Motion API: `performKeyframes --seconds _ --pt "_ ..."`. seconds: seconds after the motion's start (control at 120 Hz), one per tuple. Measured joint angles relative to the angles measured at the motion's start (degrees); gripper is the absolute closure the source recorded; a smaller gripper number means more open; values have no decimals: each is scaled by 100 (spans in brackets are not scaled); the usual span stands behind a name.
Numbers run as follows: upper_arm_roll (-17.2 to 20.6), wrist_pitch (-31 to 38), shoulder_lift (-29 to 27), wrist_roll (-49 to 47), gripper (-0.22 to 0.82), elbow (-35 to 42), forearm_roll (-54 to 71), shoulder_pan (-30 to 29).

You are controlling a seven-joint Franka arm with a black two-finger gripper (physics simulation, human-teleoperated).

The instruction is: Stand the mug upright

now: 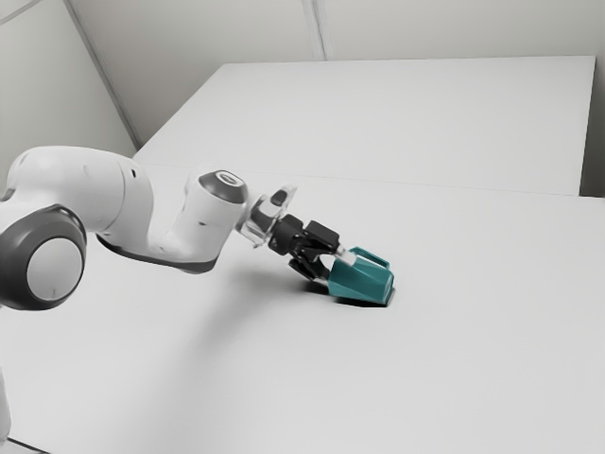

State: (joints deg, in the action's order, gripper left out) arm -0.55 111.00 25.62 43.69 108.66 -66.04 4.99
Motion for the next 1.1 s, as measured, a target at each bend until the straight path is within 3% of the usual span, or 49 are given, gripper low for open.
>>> performKeyframes --seconds 0.108,0.55,0.867,1.1 --pt "12 0 23 -2 9 0 -13 24" --pt "26 2 11 -5 65 0 -21 51" --pt "46 121 -471 -29 76 49 189 52" --pt "30 147 -1217 -432 78 70 1615 -8"
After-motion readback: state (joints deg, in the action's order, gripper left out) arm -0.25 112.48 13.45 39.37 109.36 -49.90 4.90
